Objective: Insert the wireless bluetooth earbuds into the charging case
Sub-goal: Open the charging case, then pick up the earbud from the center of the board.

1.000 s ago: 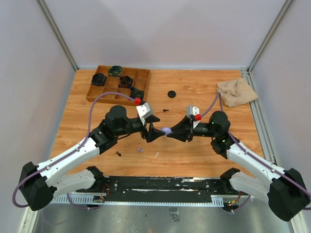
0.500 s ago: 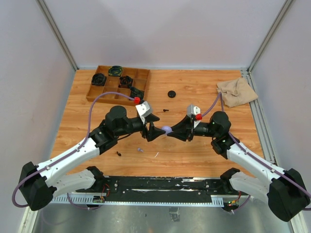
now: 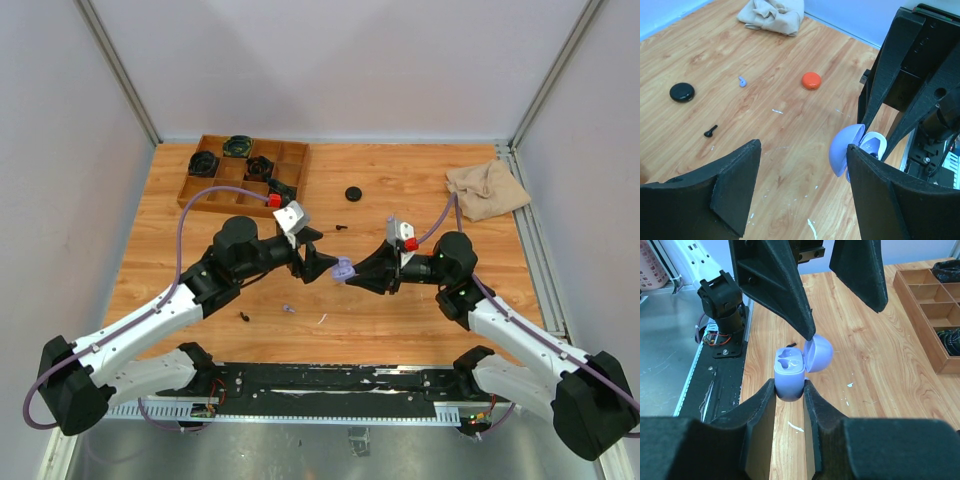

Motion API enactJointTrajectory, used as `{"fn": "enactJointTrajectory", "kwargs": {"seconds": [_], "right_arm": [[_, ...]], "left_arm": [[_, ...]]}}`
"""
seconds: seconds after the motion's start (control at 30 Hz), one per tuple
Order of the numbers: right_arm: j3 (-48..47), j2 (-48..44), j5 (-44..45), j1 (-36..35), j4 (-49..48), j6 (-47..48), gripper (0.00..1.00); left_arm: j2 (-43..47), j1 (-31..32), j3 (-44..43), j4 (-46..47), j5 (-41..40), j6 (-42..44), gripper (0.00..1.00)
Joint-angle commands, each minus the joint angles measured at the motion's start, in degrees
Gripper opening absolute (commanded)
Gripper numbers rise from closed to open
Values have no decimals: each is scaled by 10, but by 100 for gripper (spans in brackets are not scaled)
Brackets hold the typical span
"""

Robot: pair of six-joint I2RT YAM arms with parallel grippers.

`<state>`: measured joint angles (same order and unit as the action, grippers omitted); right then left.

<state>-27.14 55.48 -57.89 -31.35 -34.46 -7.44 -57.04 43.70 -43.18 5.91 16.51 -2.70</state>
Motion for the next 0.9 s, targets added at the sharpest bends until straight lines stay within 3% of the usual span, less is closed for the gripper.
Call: {"fn": "enactJointTrajectory", "kwargs": {"seconds": [0.0, 0.33, 0.73, 0.87], "right_arm": [[3, -13, -26, 1, -20, -1, 1], [17, -17, 38, 1, 13, 65, 1], [69, -21, 106, 1, -13, 141, 1], [84, -28, 119, 1, -20, 144, 1]], "left_arm": [[7, -4, -19, 5, -35, 0, 74], [20, -4, -33, -31, -45, -62, 77], [8, -4, -27, -247, -206, -302, 75], [-7, -4, -18, -316, -222, -380, 74]]}}
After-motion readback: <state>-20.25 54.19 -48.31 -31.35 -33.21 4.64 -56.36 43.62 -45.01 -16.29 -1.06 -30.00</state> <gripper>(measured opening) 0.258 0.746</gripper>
